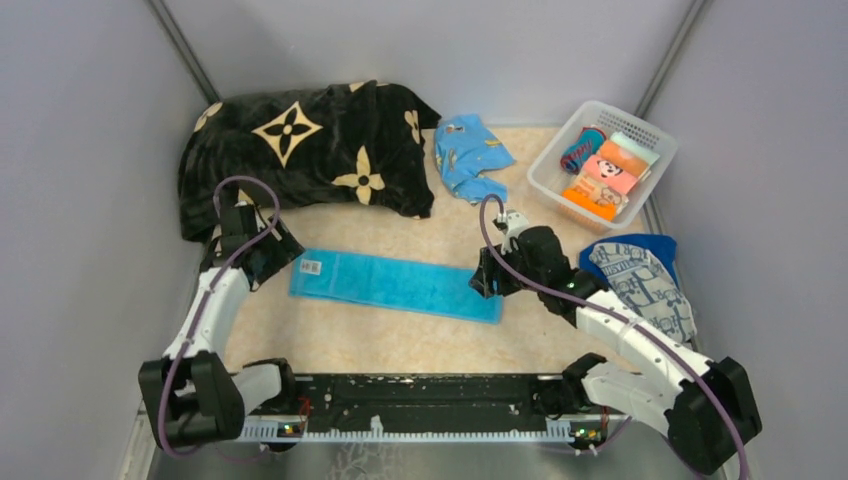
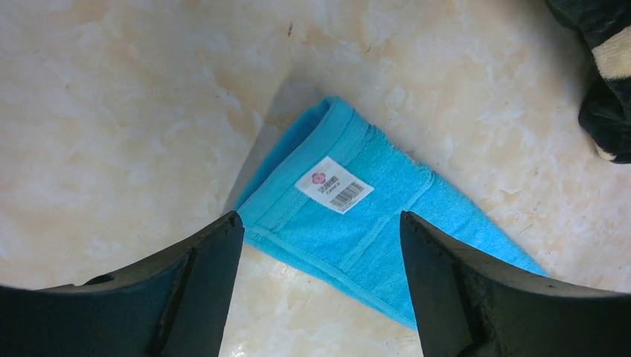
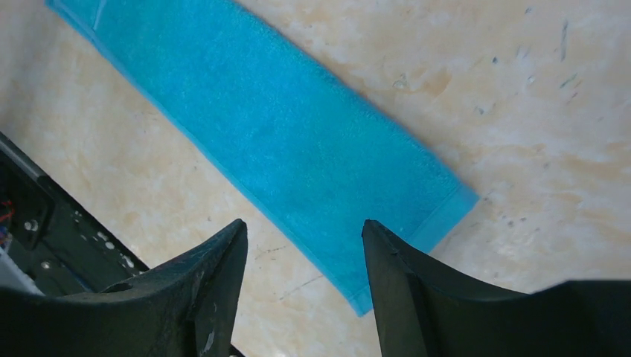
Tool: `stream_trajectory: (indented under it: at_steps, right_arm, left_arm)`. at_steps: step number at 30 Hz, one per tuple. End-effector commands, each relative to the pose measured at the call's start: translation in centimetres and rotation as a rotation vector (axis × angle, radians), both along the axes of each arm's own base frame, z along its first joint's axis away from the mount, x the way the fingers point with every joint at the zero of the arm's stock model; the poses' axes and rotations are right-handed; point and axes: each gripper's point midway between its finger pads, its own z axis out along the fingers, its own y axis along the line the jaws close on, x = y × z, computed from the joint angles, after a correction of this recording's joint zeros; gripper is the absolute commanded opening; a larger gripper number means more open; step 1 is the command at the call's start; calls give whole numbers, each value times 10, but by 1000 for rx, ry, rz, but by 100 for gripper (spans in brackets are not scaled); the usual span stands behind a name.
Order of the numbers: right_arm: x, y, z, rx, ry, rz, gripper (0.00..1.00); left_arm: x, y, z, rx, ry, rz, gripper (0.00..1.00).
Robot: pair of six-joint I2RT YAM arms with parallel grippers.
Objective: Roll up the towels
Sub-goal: Fold the towel at the center of the board.
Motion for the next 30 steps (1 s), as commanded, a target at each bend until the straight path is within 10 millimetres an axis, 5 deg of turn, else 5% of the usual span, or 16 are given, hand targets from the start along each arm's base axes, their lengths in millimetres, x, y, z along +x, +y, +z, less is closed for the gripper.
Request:
stream_trajectory:
  at_steps: [1,8,16,30]
  right_arm:
    - [6,25,-6,256,104,-141,58]
    - [37,6,-31,244,102,-305,59]
    - [42,2,-39,243,93,-308,59]
    - [41,6,-50,218,98,-241,59]
  left_arm:
    - [23,-3,4,32,11,-136,83]
    - [49,6,-13,68,92,-204,85]
    - [56,2,-35,24,162,-292,86]
    - [24,-13,-52,-78,259,-332,80]
